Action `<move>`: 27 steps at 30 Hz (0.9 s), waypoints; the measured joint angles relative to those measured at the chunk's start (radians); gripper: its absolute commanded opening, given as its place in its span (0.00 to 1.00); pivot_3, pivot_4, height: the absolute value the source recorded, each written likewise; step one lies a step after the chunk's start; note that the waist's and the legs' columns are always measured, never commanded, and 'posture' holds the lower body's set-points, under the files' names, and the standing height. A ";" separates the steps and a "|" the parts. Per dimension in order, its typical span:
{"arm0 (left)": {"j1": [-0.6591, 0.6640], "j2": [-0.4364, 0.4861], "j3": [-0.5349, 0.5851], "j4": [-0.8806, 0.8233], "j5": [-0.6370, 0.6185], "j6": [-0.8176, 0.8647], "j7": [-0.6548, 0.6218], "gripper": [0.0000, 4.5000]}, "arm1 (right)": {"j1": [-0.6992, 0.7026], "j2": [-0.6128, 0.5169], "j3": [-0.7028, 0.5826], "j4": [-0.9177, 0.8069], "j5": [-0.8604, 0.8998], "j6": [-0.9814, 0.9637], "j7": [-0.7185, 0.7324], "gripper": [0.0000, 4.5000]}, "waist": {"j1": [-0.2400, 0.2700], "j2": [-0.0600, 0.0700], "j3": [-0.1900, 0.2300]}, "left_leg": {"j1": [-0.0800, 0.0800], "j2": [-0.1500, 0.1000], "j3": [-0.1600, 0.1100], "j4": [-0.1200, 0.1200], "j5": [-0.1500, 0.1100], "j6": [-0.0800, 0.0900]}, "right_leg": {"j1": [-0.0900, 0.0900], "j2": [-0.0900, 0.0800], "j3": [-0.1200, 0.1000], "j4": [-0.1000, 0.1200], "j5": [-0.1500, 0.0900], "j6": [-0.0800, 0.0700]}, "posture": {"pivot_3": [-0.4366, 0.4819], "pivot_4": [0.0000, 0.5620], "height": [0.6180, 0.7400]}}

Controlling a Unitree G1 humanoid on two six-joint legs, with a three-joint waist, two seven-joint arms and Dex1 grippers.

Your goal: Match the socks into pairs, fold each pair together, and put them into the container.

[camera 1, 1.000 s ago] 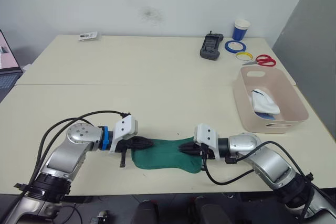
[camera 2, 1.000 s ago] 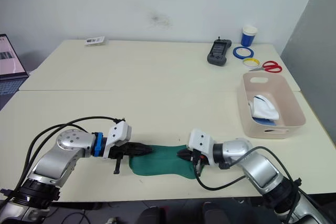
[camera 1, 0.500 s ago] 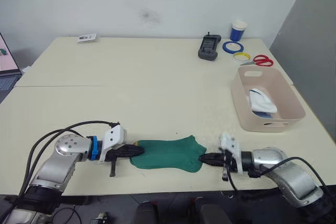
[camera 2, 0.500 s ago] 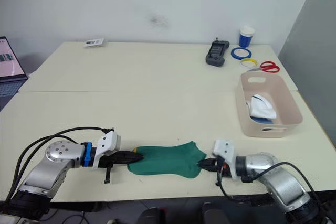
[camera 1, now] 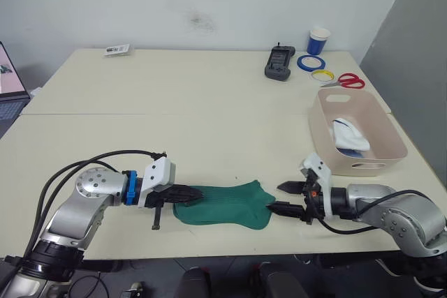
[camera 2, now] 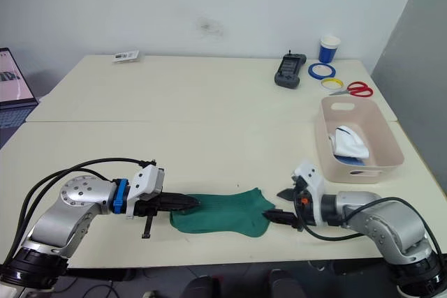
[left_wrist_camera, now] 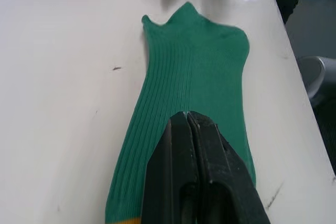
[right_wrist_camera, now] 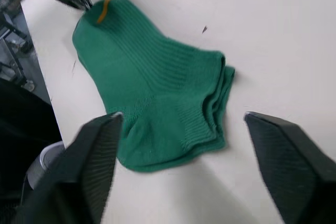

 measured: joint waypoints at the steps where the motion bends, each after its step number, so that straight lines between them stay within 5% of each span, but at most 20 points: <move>1: 0.000 0.000 0.000 -0.001 0.000 0.001 0.000 0.00 | -0.004 0.005 0.005 0.009 -0.008 0.010 -0.013 0.99 | 0.000 0.000 0.000 | 0.000 0.000 0.000 0.000 0.000 0.000 | 0.000 0.000 0.000 0.000 0.000 0.000 | 0.48 0.27 1.00; 8: 0.008 -0.007 -0.003 0.002 0.013 -0.013 0.009 0.00 | -0.073 0.065 0.015 0.044 0.002 0.133 -0.052 0.99 | 0.000 0.000 0.000 | 0.000 0.000 0.000 0.000 0.000 0.000 | 0.000 0.000 0.000 0.000 0.000 0.000 | 0.48 0.27 1.00; 20: 0.027 -0.006 0.036 -0.007 0.005 -0.006 0.040 0.00 | -0.081 0.193 -0.040 0.111 0.070 0.272 -0.098 0.04 | 0.000 0.000 0.000 | 0.000 0.001 0.000 0.000 0.000 0.000 | 0.000 0.000 0.000 0.000 0.000 0.000 | 0.48 0.27 1.00; 27: 0.026 -0.008 0.039 -0.016 -0.002 0.008 0.061 0.00 | -0.120 0.114 -0.106 0.189 0.094 0.286 -0.035 0.01 | 0.001 0.000 0.000 | 0.000 0.000 0.000 0.000 0.000 0.000 | 0.000 0.000 0.000 0.000 0.000 0.000 | 0.48 0.27 1.00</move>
